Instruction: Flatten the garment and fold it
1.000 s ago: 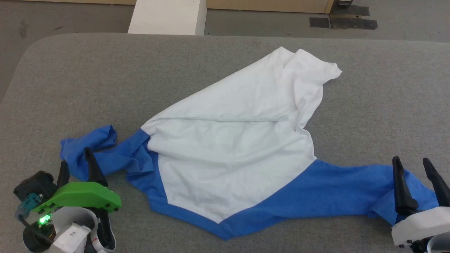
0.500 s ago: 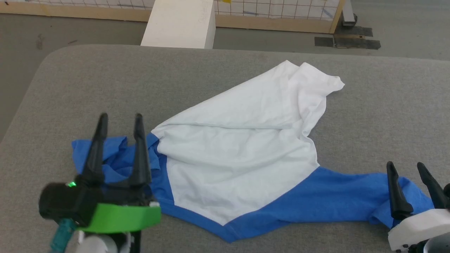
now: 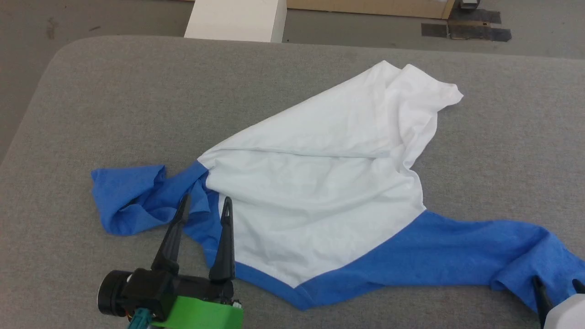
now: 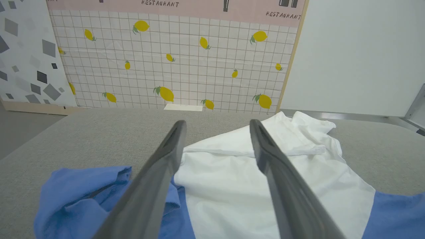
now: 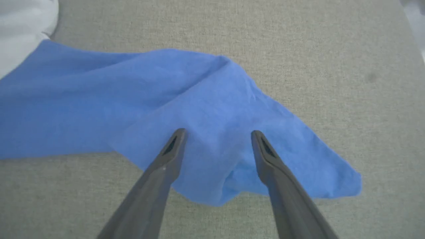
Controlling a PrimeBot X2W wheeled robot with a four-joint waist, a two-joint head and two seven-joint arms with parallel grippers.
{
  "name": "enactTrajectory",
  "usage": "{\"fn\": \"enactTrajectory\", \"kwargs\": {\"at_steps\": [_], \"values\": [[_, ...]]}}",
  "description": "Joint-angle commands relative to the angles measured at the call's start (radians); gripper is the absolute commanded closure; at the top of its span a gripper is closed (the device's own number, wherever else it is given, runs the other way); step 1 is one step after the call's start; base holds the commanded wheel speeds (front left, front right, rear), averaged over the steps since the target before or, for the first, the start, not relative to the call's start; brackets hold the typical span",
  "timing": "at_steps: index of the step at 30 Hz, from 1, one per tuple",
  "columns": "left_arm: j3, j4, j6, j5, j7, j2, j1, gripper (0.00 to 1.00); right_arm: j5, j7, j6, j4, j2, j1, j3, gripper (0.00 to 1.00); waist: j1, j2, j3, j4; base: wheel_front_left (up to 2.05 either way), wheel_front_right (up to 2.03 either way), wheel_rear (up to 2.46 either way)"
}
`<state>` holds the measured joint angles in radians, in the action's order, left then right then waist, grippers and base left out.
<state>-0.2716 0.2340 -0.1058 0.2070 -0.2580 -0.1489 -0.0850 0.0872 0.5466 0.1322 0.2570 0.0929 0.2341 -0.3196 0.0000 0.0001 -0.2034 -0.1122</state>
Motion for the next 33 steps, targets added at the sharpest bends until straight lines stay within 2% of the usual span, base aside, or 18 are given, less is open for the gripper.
{"fn": "enactTrajectory", "kwargs": {"at_steps": [1, 4, 5, 6, 7, 13, 19, 21, 25, 29, 33], "values": [[0.008, -0.009, 0.019, -0.016, -0.004, 0.014, 0.028, 0.0, 0.008, 0.023, -0.002, -0.024, 0.0, 0.001, 0.006, 0.0, 0.0, -0.0001, -0.026, -0.012, 0.0, 0.0, 0.0], [0.014, -0.022, 0.036, -0.027, -0.004, 0.027, 0.043, 0.0, 0.027, 0.038, -0.002, -0.082, -0.007, -0.02, 0.019, 0.0, 0.0, -0.0001, -0.036, -0.014, 0.0, 0.0, 0.0], [0.016, -0.026, 0.04, -0.03, -0.004, 0.03, 0.046, 0.0, 0.03, 0.041, -0.002, -0.101, -0.007, -0.028, 0.022, 0.5, 0.0, -0.0001, -0.037, -0.014, 0.0, 0.0, 0.0], [0.018, -0.03, 0.044, -0.032, -0.004, 0.035, 0.051, 0.0, 0.032, 0.043, -0.002, -0.122, -0.006, -0.04, 0.023, 0.83, 0.0, -0.0001, -0.038, -0.013, 0.0, 0.0, 0.0], [0.02, -0.032, 0.048, -0.034, -0.004, 0.04, 0.054, 0.0, 0.031, 0.04, -0.002, -0.135, -0.001, -0.051, 0.024, 1.0, 0.0, -0.0001, -0.038, -0.012, 0.0, 0.0, 0.0], [0.039, -0.037, 0.062, -0.042, -0.004, 0.06, 0.064, 0.0, 0.037, -0.008, -0.002, -0.12, 0.091, -0.154, 0.023, 1.0, 0.0, -0.0001, -0.045, 0.004, 0.0, 0.0, 0.0], [0.051, -0.025, 0.081, -0.049, -0.004, 0.075, 0.077, 0.0, 0.041, -0.024, -0.002, -0.074, 0.271, -0.298, 0.006, 1.0, 0.0, -0.0001, -0.074, 0.018, 0.0, 0.0, 0.0], [0.054, -0.02, 0.087, -0.05, -0.004, 0.08, 0.085, 0.0, 0.072, -0.036, -0.002, -0.057, 0.294, -0.346, -0.004, 1.0, 0.0, -0.0001, -0.083, 0.019, 0.0, 0.0, 0.0], [0.056, -0.009, 0.09, -0.052, -0.004, 0.087, 0.092, 0.0, 0.057, -0.083, -0.002, -0.043, 0.35, -0.41, -0.04, 1.0, 0.0, -0.0001, -0.114, 0.026, 0.0, 0.0, 0.0], [0.054, -0.005, 0.097, -0.063, -0.004, 0.091, 0.109, 0.0, 0.031, -0.111, -0.002, -0.107, 0.408, -0.445, -0.079, 1.0, 0.0, -0.0001, -0.156, 0.033, 0.0, 0.0, 0.0], [0.047, -0.007, 0.106, -0.076, -0.004, 0.093, 0.136, 0.0, -0.003, -0.16, -0.002, -0.24, 0.472, -0.482, -0.111, 1.0, 0.0, -0.0001, -0.204, 0.036, 0.0, 0.0, 0.0]]}}
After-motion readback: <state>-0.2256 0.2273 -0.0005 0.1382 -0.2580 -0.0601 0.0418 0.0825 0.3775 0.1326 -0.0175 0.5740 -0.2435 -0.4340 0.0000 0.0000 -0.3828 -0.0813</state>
